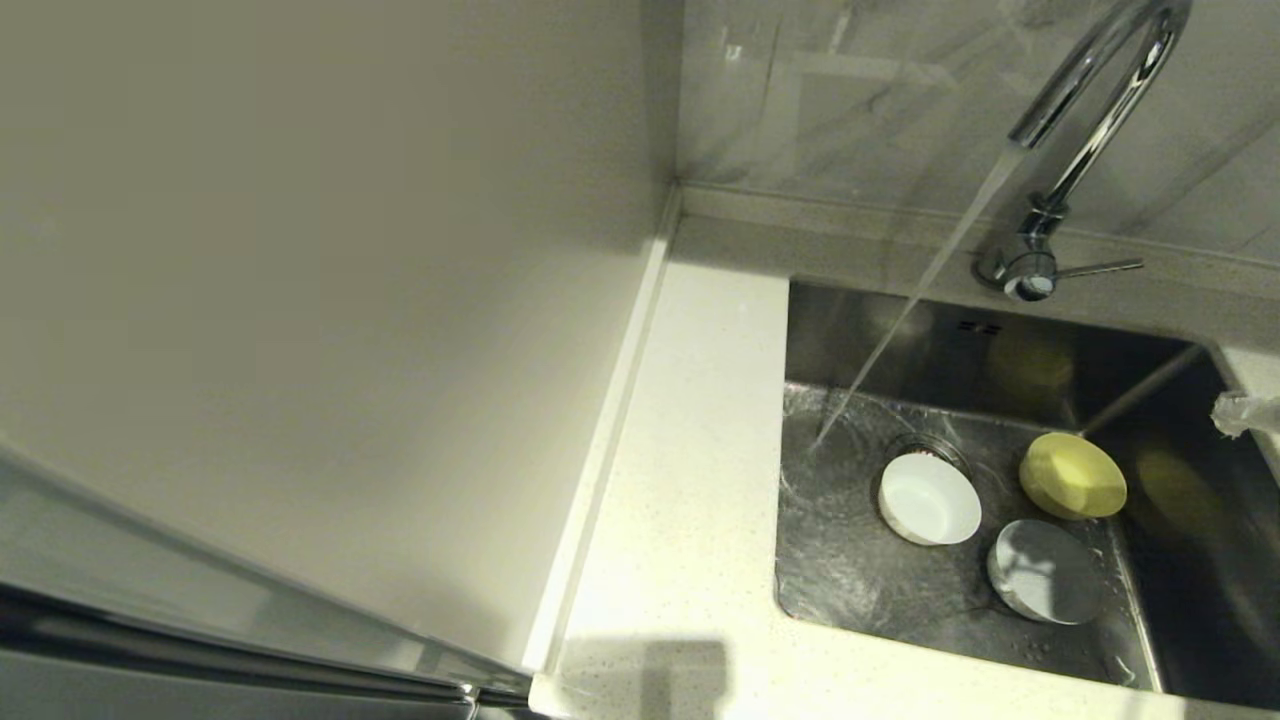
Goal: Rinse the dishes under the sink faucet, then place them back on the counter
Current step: Turn off the faucet
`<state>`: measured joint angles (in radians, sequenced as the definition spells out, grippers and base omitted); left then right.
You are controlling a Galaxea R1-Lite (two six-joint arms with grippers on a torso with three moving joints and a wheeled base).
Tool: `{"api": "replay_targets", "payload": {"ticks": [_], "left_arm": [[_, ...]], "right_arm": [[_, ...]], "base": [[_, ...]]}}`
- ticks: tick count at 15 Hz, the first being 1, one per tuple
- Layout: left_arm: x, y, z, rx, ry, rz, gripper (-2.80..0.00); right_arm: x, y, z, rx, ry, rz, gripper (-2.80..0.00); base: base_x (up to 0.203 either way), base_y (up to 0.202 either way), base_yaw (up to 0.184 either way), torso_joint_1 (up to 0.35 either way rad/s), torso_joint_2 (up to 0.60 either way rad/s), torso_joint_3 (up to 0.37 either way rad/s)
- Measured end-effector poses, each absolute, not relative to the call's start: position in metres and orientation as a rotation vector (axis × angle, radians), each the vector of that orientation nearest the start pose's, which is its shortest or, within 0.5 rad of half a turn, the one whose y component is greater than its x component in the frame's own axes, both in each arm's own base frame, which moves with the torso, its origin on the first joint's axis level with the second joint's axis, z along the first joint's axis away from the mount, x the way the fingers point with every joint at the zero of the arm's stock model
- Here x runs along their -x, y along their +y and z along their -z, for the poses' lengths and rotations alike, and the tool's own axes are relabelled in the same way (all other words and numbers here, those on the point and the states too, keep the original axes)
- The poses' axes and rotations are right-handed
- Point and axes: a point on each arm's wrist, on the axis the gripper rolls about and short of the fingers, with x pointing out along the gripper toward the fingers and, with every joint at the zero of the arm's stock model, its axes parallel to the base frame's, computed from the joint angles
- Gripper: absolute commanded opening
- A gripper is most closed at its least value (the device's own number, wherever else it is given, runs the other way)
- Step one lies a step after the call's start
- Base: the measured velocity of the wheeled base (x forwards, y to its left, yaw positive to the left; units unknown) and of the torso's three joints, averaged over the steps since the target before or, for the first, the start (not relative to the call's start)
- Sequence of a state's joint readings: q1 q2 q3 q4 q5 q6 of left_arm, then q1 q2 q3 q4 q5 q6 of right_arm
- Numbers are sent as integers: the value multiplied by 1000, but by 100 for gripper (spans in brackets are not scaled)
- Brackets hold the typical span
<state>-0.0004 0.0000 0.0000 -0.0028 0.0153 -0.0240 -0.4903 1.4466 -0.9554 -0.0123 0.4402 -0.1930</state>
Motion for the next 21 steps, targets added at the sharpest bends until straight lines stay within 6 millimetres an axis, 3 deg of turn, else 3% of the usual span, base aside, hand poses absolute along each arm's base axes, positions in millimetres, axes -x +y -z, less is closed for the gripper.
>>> {"api": "replay_targets", "payload": {"ticks": [7, 12, 18, 21], "left_arm": [[23, 0, -76, 24, -3, -14, -280], [23, 0, -76, 24, -3, -15, -280], [23, 0, -76, 24, -3, -15, -280], [23, 0, -76, 24, -3, -15, -280]], "right_arm": [[-269, -88, -257, 129, 300, 74, -280], [-303, -75, -249, 211, 279, 101, -280], [-337, -78, -241, 218, 290, 121, -280], [-354, -83, -254, 231, 241, 176, -280]], "base": [[0, 0, 0, 0, 0, 0], [0, 0, 0, 0, 0, 0], [0, 0, 0, 0, 0, 0], [0, 0, 0, 0, 0, 0]]}}
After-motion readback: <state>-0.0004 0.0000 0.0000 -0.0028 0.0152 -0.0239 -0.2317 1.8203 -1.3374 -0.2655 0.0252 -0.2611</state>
